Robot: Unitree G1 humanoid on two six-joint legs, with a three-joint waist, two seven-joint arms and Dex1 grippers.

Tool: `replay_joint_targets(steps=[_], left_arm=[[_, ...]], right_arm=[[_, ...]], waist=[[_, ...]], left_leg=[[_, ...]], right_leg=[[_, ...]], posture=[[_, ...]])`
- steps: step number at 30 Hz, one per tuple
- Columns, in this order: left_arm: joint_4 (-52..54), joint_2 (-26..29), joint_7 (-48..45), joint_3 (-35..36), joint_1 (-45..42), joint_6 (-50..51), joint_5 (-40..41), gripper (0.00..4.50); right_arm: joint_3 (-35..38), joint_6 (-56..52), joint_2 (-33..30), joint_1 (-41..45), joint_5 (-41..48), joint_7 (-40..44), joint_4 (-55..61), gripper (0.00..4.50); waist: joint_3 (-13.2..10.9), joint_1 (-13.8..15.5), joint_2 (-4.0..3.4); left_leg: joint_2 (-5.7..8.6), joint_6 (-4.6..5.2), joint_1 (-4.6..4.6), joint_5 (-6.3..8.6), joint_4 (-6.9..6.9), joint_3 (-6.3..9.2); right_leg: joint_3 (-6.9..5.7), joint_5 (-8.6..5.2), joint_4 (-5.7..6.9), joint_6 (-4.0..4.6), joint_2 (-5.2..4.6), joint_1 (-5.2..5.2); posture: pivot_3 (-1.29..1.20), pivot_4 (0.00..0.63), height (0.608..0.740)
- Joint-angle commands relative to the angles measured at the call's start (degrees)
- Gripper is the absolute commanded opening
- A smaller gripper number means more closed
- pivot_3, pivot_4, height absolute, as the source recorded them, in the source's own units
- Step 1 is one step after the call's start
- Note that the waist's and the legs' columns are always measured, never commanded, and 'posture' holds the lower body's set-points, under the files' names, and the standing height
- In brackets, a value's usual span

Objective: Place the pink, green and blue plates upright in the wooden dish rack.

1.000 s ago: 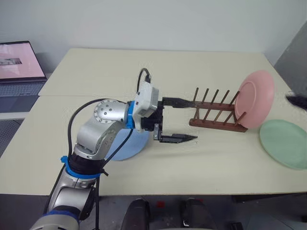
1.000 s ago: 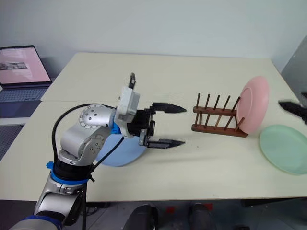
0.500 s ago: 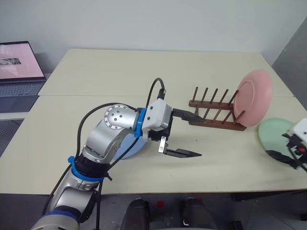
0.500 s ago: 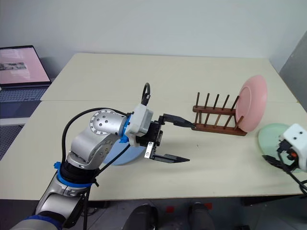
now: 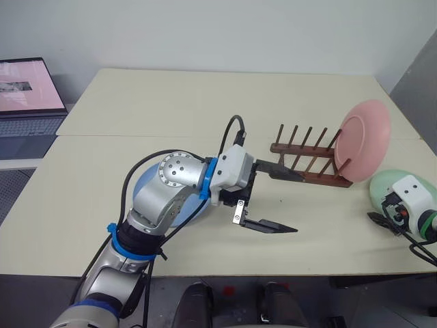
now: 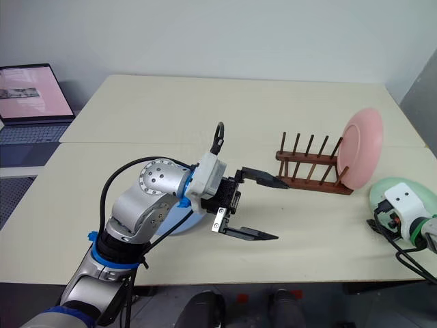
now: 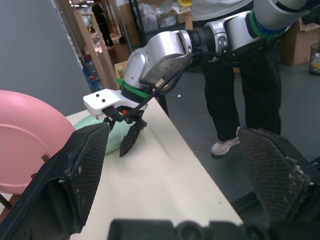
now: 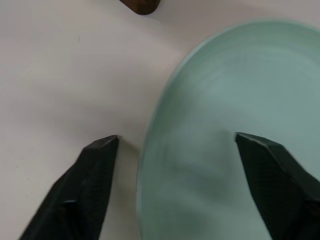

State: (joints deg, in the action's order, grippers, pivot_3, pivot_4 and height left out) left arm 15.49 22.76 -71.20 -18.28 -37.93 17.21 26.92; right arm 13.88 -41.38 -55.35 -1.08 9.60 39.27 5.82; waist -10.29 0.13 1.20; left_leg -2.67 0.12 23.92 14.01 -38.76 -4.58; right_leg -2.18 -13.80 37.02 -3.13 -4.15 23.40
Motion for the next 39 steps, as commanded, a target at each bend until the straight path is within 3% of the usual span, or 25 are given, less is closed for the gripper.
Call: replay_joint_targets(steps=[1, 6, 8, 15, 20, 26, 29, 33, 39], left_arm=[[1.4, 0.0, -0.9, 0.6, -1.3, -0.6, 0.9, 4.5], [1.2, 0.0, -1.2, 0.7, -1.2, -0.9, 0.7, 4.5], [1.0, 0.1, -1.3, 0.8, -1.1, -1.0, 0.7, 4.5], [1.2, 2.0, 0.2, 4.2, -0.7, 1.5, 2.5, 4.5], [1.5, 4.6, 2.5, 8.4, -0.3, 5.1, 4.8, 4.5], [0.9, 6.0, 4.5, 11.2, -0.5, 6.0, 5.1, 4.5], [0.7, 6.8, 4.8, 11.6, -0.5, 6.1, 4.9, 4.5], [1.4, 8.0, 4.9, 11.6, 0.3, 5.9, 4.5, 4.5], [2.4, 8.3, 5.5, 11.6, 0.8, 6.2, 4.8, 4.5]], right_arm=[[0.9, -2.1, 0.0, 0.5, -0.2, -0.8, -0.1, 2.4], [1.4, -4.3, 0.5, 0.1, 0.0, -1.3, 0.5, 0.48], [2.1, -4.9, 0.7, 0.0, 0.2, -1.6, 0.9, 0.04], [9.9, -2.0, -1.0, 1.6, -0.7, -4.2, 4.8, 0.04], [15.2, 2.3, -5.6, 13.5, -0.7, -7.1, 7.3, 0.04], [9.9, 7.7, -5.1, 31.7, 4.5, -5.5, 10.1, 0.04], [6.4, 6.6, -2.6, 40.6, 8.3, -5.0, 11.8, 0.04], [6.9, -4.7, 6.6, 48.6, 23.0, -6.6, 17.1, 0.04], [14.8, -18.8, 15.9, 45.4, 42.2, -13.2, 19.8, 0.04]], waist=[[0.0, 0.0, 0.0], [0.0, 0.0, 0.04], [0.1, 0.0, 0.25], [0.1, 0.0, 0.22], [0.1, -0.5, 0.0], [0.1, -0.3, 0.01], [0.1, -0.4, 0.02], [0.1, -0.3, 0.05], [0.1, 0.5, 0.07]], left_leg=[[0.0, 0.0, 0.0, 0.0, 0.0, 0.0], [0.0, 0.0, 0.0, 0.0, -0.01, 0.0], [0.0, 0.0, -0.01, 0.0, -0.02, 0.0], [-0.01, 0.01, -0.04, -0.01, -0.08, -0.02], [-0.01, 0.01, -0.01, 0.0, -0.05, -0.16], [-0.08, 0.0, 0.01, 0.0, 0.06, -0.04], [-0.07, 0.0, 0.04, 0.0, 0.04, -0.1], [-0.1, 0.0, 0.08, 0.0, 0.05, -0.1], [-0.09, 0.02, 0.29, 0.01, 0.01, -0.08]], right_leg=[[0.0, 0.0, 0.0, 0.0, 0.0, 0.0], [0.01, 0.0, 0.0, 0.01, 0.0, -0.01], [0.0, 0.0, -0.01, 0.0, 0.0, -0.04], [0.04, -0.02, 0.01, 0.16, 0.0, -0.06], [0.18, 0.11, 0.03, -0.06, 0.0, 0.09], [0.05, 0.07, 0.04, -0.01, 0.12, 0.13], [0.12, 0.09, 0.01, -0.02, 0.11, 0.15], [0.08, 0.24, -0.01, 0.24, 0.09, 0.16], [0.01, 0.26, -0.05, 0.27, 0.0, 0.16]], posture=[[0.0, 0.15, 0.738], [0.0, 0.15, 0.738], [0.0, 0.15, 0.738], [0.0, 0.15, 0.738], [0.0, 0.15, 0.738], [0.0, 0.15, 0.738], [0.0, 0.15, 0.738], [0.0, 0.15, 0.738], [0.0, 0.15, 0.738]])
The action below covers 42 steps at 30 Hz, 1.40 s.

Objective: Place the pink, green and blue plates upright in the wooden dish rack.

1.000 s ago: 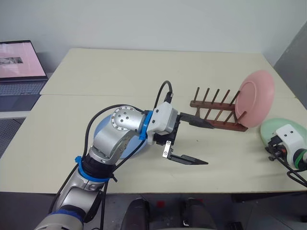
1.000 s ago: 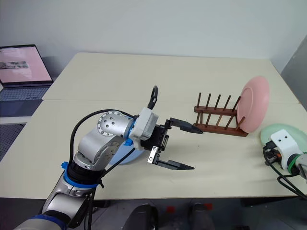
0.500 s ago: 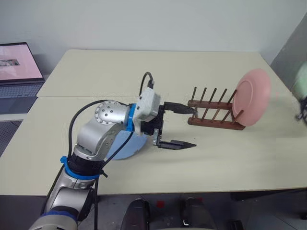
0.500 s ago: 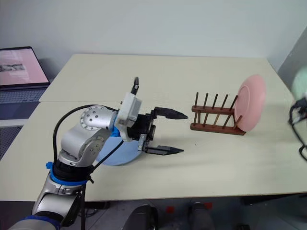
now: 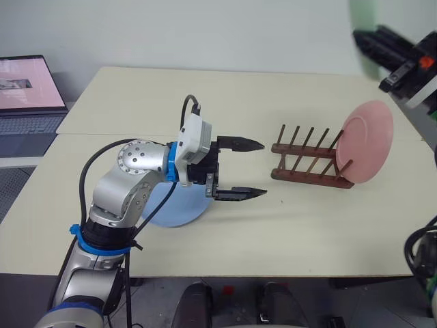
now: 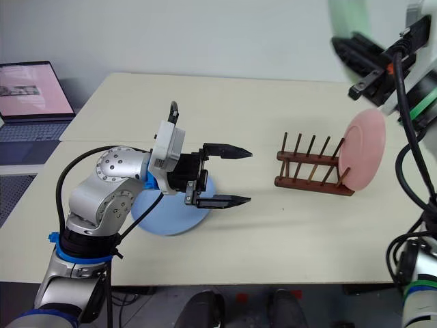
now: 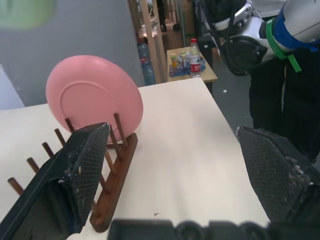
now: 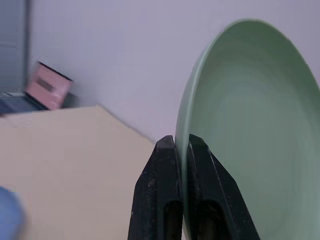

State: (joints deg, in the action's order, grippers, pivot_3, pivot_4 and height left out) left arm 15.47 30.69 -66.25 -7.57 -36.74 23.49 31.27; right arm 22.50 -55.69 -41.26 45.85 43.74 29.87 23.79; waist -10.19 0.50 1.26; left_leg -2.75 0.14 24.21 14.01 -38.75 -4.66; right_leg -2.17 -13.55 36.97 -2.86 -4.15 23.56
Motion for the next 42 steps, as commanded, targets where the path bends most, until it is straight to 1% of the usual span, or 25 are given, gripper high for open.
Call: replay_joint_targets(steps=[1, 4, 7, 12, 21, 32, 34, 37, 39, 42], left_arm=[[2.4, 0.4, 0.6, 0.8, -0.3, -0.1, 0.5, 4.5], [2.5, 0.4, 0.5, 0.5, -0.5, 0.0, 0.7, 4.5], [2.6, 0.1, 0.5, 0.2, -0.7, 0.1, 0.9, 4.5], [2.5, -0.7, 0.1, -0.5, -1.2, -0.1, 1.0, 4.5], [2.5, -0.8, 0.0, -0.7, -1.5, 0.0, 1.0, 4.5], [1.8, -1.2, 0.0, -0.8, -1.8, -0.6, 0.6, 4.5], [1.6, -1.5, 0.1, -0.9, -2.0, -0.7, 0.5, 4.5], [1.2, -2.2, 0.8, -0.7, -2.3, -0.8, 0.5, 4.5], [1.0, -2.9, 1.7, -0.4, -2.5, 0.0, 0.9, 4.5], [1.1, -4.1, 4.3, 0.9, -3.1, 3.6, 3.2, 4.5]], right_arm=[[7.6, -5.3, 3.2, -2.7, 10.2, -5.5, 1.8, 0.04], [10.4, -7.3, 5.2, -5.8, 15.7, -9.2, 1.1, 0.04], [12.3, -10.1, 6.5, -8.5, 23.4, -13.2, -0.7, 0.04], [12.5, -8.9, 7.4, -10.7, 28.0, -17.7, -4.5, 0.04], [10.5, -7.0, 7.3, -12.6, 30.1, -20.0, -9.0, 0.04], [8.9, -6.2, 6.1, -12.5, 28.5, -23.6, -13.4, 0.04], [8.0, -5.9, 5.1, -12.5, 27.7, -22.7, -12.5, 0.54], [6.1, -4.1, 2.8, -12.4, 23.8, -21.6, -11.2, 1.42], [5.0, -2.6, 1.1, -12.2, 20.7, -20.8, -10.9, 2.14], [1.6, 1.1, -3.4, -12.2, 13.1, -17.4, -9.6, 3.29]], waist=[[0.0, 0.2, 0.01], [0.0, 0.2, 0.0], [0.0, -0.1, -0.01], [0.0, -0.5, -0.01], [0.0, -0.6, -0.01], [0.0, -0.6, -0.01], [0.0, -0.6, -0.01], [0.0, -0.6, -0.01], [0.0, -0.6, -0.01], [0.0, -0.6, -0.02]], left_leg=[[0.0, 0.02, 0.04, 0.01, -0.02, 0.01], [0.04, 0.03, 0.06, 0.02, -0.03, -0.01], [0.02, 0.04, 0.05, 0.02, -0.02, 0.01], [0.01, 0.04, 0.03, 0.01, -0.02, 0.01], [0.02, 0.04, 0.04, 0.01, -0.01, 0.0], [0.01, 0.05, 0.04, 0.01, -0.01, 0.01], [0.01, 0.05, 0.04, 0.01, -0.01, 0.02], [0.02, 0.05, 0.04, 0.01, -0.01, 0.01], [0.02, 0.05, 0.04, 0.01, -0.01, 0.01], [0.03, 0.05, 0.08, 0.01, 0.0, 0.0]], right_leg=[[-0.01, 0.0, -0.01, 0.0, -0.01, 0.0], [0.03, 0.01, 0.01, -0.01, -0.03, 0.03], [0.01, 0.0, 0.05, 0.0, 0.0, 0.05], [0.04, 0.0, 0.07, -0.01, 0.04, 0.05], [0.07, 0.01, 0.04, -0.02, 0.06, 0.06], [0.06, 0.0, 0.03, -0.03, 0.06, 0.06], [0.05, 0.0, 0.04, -0.03, 0.06, 0.06], [0.06, 0.0, 0.03, -0.03, 0.06, 0.06], [0.06, 0.0, 0.03, -0.03, 0.06, 0.06], [0.07, 0.0, 0.01, -0.04, 0.06, 0.1]], posture=[[0.0, 0.15, 0.738], [0.0, 0.15, 0.738], [0.0, 0.15, 0.738], [0.0, 0.15, 0.738], [0.0, 0.15, 0.738], [0.0, 0.15, 0.738], [0.0, 0.15, 0.738], [0.0, 0.15, 0.738], [0.0, 0.15, 0.738], [0.0, 0.15, 0.738]])
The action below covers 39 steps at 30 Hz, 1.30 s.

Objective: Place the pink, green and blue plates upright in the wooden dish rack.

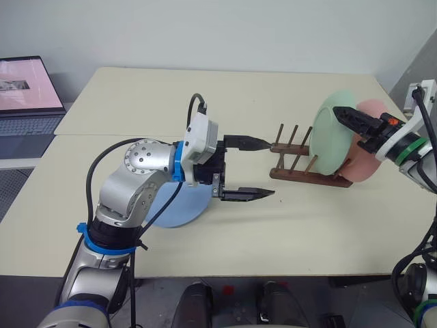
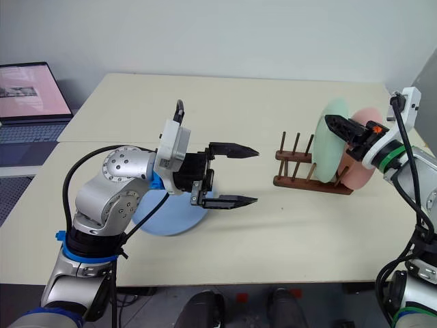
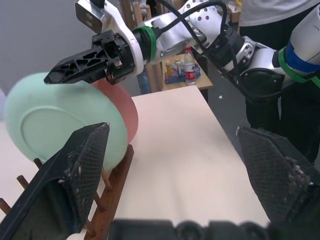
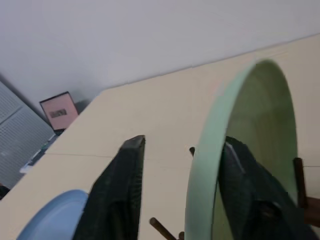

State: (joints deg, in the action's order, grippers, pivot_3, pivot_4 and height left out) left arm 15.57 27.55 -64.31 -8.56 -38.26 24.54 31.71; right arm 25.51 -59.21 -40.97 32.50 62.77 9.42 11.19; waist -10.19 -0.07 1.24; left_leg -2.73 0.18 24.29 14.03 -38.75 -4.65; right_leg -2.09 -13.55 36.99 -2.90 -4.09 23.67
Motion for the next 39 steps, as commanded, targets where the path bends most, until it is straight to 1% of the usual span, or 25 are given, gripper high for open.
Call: replay_joint_targets(steps=[1, 2, 3, 4, 7, 10, 14, 16, 21, 24, 27, 31, 35, 37, 39], left_arm=[[1.1, -1.1, 2.9, 2.1, -1.7, 3.4, 3.2, 4.5], [1.2, -1.2, 3.8, 2.3, -2.0, 4.5, 3.6, 4.5], [1.3, -1.3, 4.5, 2.5, -2.2, 5.3, 3.9, 4.5], [1.5, -1.4, 5.4, 2.6, -2.5, 6.4, 4.2, 4.5], [2.1, -1.2, 6.6, 2.6, -2.9, 7.6, 4.3, 4.5], [1.9, 0.2, 9.2, 1.5, -3.5, 7.5, 0.4, 4.5], [3.2, -0.5, 12.9, 1.9, -4.2, 8.0, -0.9, 4.5], [4.0, -0.7, 15.0, 1.6, -4.1, 8.6, -1.9, 4.5], [5.3, -0.6, 17.7, 2.4, -3.5, 9.7, -2.0, 4.5], [6.7, 0.7, 17.6, 3.7, -2.5, 10.2, -1.2, 4.5], [7.3, 2.4, 18.8, 5.5, -1.1, 10.1, -2.1, 4.5], [8.4, 5.2, 22.2, 8.4, 2.6, 10.7, -4.3, 4.5], [12.1, 9.4, 28.4, 14.4, 11.9, 13.5, -7.2, 4.5], [13.0, 9.0, 32.8, 17.7, 15.1, 15.2, -8.0, 4.5], [13.8, 9.3, 36.2, 21.7, 20.2, 17.1, -9.0, 4.5]], right_arm=[[-2.0, 5.6, -4.6, 1.3, -7.6, 3.7, 3.1, 3.6], [-2.8, 6.8, -5.6, 1.3, -9.4, 4.7, 3.1, 4.06], [-3.4, 7.8, -6.3, 1.3, -10.8, 5.6, 3.1, 4.38], [-3.9, 8.8, -7.3, 1.8, -12.5, 6.6, 2.9, 4.45], [-4.6, 10.3, -9.3, 3.2, -15.2, 9.3, 2.1, 4.45], [-7.2, 11.6, -13.2, 4.3, -18.4, 14.9, 2.3, 4.45], [-11.2, 14.4, -18.5, 1.9, -24.2, 22.1, 1.6, 4.45], [-11.7, 15.6, -19.5, 1.7, -25.9, 24.2, 0.6, 4.45], [-11.6, 17.3, -20.8, 2.8, -26.8, 30.6, -0.1, 4.45], [-11.6, 18.3, -22.4, 2.7, -26.5, 35.5, 0.4, 4.45], [-12.1, 18.1, -22.8, 3.8, -24.8, 39.9, 1.6, 4.45], [-13.9, 17.2, -22.2, 5.3, -23.3, 44.0, 3.9, 4.45], [-18.1, 17.9, -19.6, 8.5, -23.4, 46.5, 5.2, 4.45], [-19.7, 18.7, -19.1, 9.4, -24.0, 48.5, 5.4, 4.45], [-21.7, 20.3, -19.0, 9.7, -24.6, 51.9, 6.2, 4.45]], waist=[[0.0, 0.0, 0.0], [0.0, 0.0, 0.01], [0.0, 0.0, 0.01], [0.0, 0.0, 0.01], [0.0, 0.0, 0.01], [0.0, 0.0, 0.01], [0.0, 0.0, 0.01], [0.0, 0.0, 0.02], [0.0, 0.1, 0.02], [0.0, 0.0, 0.02], [0.0, 0.0, 0.02], [0.0, 0.0, 0.02], [0.0, -0.5, 0.02], [0.0, -0.3, 0.05], [0.0, 0.0, 0.06]], left_leg=[[0.0, 0.0, 0.04, 0.0, -0.01, 0.02], [0.0, 0.0, 0.08, 0.0, -0.01, 0.01], [-0.01, 0.0, 0.09, 0.0, -0.01, 0.02], [0.0, 0.0, 0.08, 0.0, -0.01, 0.02], [0.0, 0.0, 0.09, 0.0, -0.01, 0.0], [0.01, 0.0, 0.09, 0.0, 0.0, -0.02], [0.0, 0.0, 0.11, 0.0, 0.0, 0.01], [0.0, 0.0, 0.12, 0.0, 0.0, -0.01], [-0.01, 0.0, 0.12, 0.0, -0.01, 0.01], [-0.01, 0.0, 0.12, 0.0, -0.01, -0.01], [-0.01, 0.0, 0.12, 0.0, -0.01, -0.03], [-0.03, -0.01, 0.09, 0.0, -0.01, 0.0], [-0.05, -0.01, 0.07, 0.0, -0.01, -0.04], [-0.06, -0.01, 0.08, 0.0, 0.0, -0.02], [-0.08, -0.01, 0.09, 0.0, -0.01, -0.03]], right_leg=[[-0.02, 0.0, -0.01, 0.0, 0.0, 0.01], [-0.01, 0.0, -0.01, -0.01, 0.0, 0.06], [-0.02, -0.01, -0.01, -0.01, 0.0, 0.07], [-0.01, -0.01, -0.01, -0.02, 0.0, 0.08], [0.0, -0.01, 0.01, -0.02, 0.0, 0.11], [0.02, -0.01, 0.01, -0.02, 0.0, 0.13], [-0.01, -0.01, -0.02, -0.01, 0.01, 0.12], [0.0, -0.01, -0.04, -0.01, 0.0, 0.12], [-0.01, 0.0, -0.01, -0.01, 0.01, 0.14], [0.0, -0.01, -0.01, -0.01, 0.01, 0.16], [0.02, -0.01, -0.02, -0.01, 0.01, 0.16], [0.01, -0.01, 0.04, 0.0, 0.02, 0.17], [0.07, 0.0, 0.03, 0.0, 0.01, 0.19], [0.05, 0.0, 0.06, 0.0, 0.01, 0.2], [0.02, 0.0, 0.06, 0.0, 0.01, 0.22]], posture=[[0.0, 0.15, 0.738], [0.0, 0.15, 0.738], [0.0, 0.15, 0.738], [0.0, 0.15, 0.738], [0.0, 0.15, 0.738], [0.0, 0.15, 0.738], [0.0, 0.15, 0.738], [0.0, 0.15, 0.738], [0.0, 0.15, 0.738], [0.0, 0.15, 0.738], [0.0, 0.15, 0.738], [0.0, 0.15, 0.738], [0.0, 0.15, 0.738], [0.0, 0.15, 0.738], [0.0, 0.15, 0.738]])
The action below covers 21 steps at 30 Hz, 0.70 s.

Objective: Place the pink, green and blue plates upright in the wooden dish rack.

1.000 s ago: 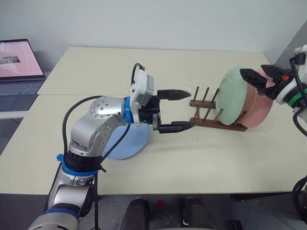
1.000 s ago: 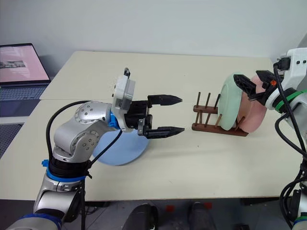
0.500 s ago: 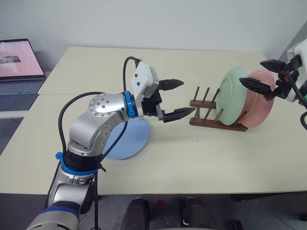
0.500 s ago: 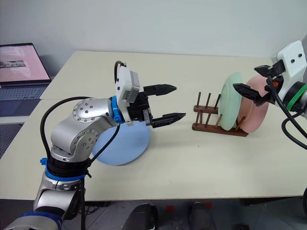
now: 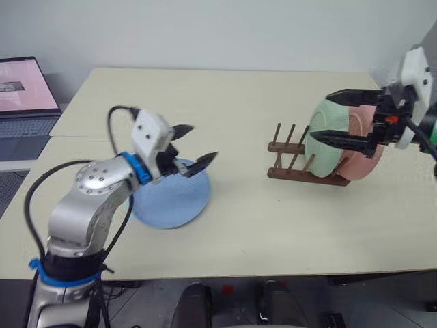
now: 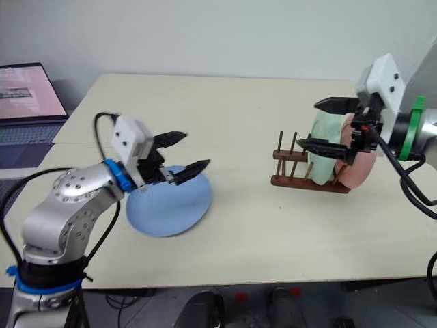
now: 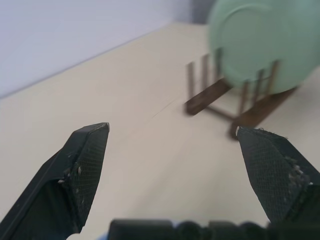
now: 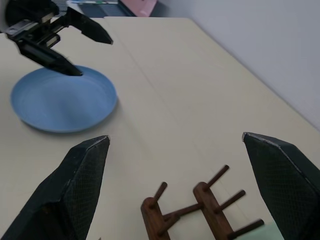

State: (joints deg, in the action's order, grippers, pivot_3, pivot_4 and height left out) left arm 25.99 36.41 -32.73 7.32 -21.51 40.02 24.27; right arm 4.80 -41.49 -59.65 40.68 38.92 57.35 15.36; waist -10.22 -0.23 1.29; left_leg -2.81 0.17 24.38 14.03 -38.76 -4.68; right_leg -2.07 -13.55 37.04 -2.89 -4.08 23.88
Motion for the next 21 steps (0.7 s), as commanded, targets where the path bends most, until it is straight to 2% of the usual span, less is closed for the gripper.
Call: replay_joint_targets(steps=[1, 4, 10, 13, 19, 21], left_arm=[[3.6, 0.4, 5.9, 7.9, 6.1, 2.4, -2.0, 4.5], [2.4, -1.7, 11.4, 13.7, 11.5, 6.3, -2.3, 4.5], [2.6, -8.2, 17.2, 18.1, 15.8, 16.9, 1.8, 4.5], [2.7, -11.3, 19.4, 18.7, 16.5, 23.5, 3.9, 4.5], [0.1, -17.3, 25.6, 21.8, 15.1, 28.3, 3.8, 4.5], [1.2, -19.0, 26.1, 21.7, 15.1, 30.2, 4.8, 4.08]], right_arm=[[-1.9, 3.0, -0.3, 1.6, -0.7, 5.5, 2.5, 4.45], [-4.5, 5.5, 0.1, 1.5, -2.0, 9.4, 3.2, 4.45], [-7.3, 6.5, 2.9, 1.6, -2.9, 11.5, 5.2, 4.45], [-8.7, 6.2, 4.0, 2.3, -3.1, 12.1, 6.5, 4.45], [-9.5, 5.1, 4.9, 3.0, -2.8, 13.1, 8.1, 4.45], [-9.4, 4.7, 5.1, 3.1, -2.6, 13.1, 8.4, 4.5]], waist=[[0.0, 0.2, 0.0], [0.0, 0.2, 0.03], [0.0, 0.6, 0.12], [0.0, 0.5, 0.15], [0.0, 0.5, 0.19], [0.0, 0.4, 0.18]], left_leg=[[0.0, 0.0, 0.01, 0.0, 0.0, -0.01], [-0.01, 0.0, 0.01, 0.01, 0.0, -0.02], [0.0, -0.01, 0.0, 0.0, -0.06, 0.0], [-0.01, -0.01, -0.01, 0.0, -0.07, 0.03], [0.01, -0.02, -0.03, 0.0, -0.07, 0.07], [0.02, -0.02, -0.09, 0.0, -0.07, 0.06]], right_leg=[[0.0, 0.0, 0.0, 0.0, -0.02, -0.01], [0.0, 0.0, -0.03, 0.01, -0.07, -0.01], [-0.06, 0.01, 0.01, 0.02, -0.09, -0.05], [-0.07, 0.02, 0.06, 0.02, -0.1, -0.05], [-0.09, 0.02, 0.08, 0.04, -0.1, -0.08], [-0.08, 0.03, 0.1, 0.06, -0.1, -0.11]], posture=[[0.0, 0.15, 0.738], [0.0, 0.15, 0.738], [0.0, 0.15, 0.738], [0.0, 0.15, 0.738], [0.0, 0.15, 0.738], [0.0, 0.15, 0.738]])
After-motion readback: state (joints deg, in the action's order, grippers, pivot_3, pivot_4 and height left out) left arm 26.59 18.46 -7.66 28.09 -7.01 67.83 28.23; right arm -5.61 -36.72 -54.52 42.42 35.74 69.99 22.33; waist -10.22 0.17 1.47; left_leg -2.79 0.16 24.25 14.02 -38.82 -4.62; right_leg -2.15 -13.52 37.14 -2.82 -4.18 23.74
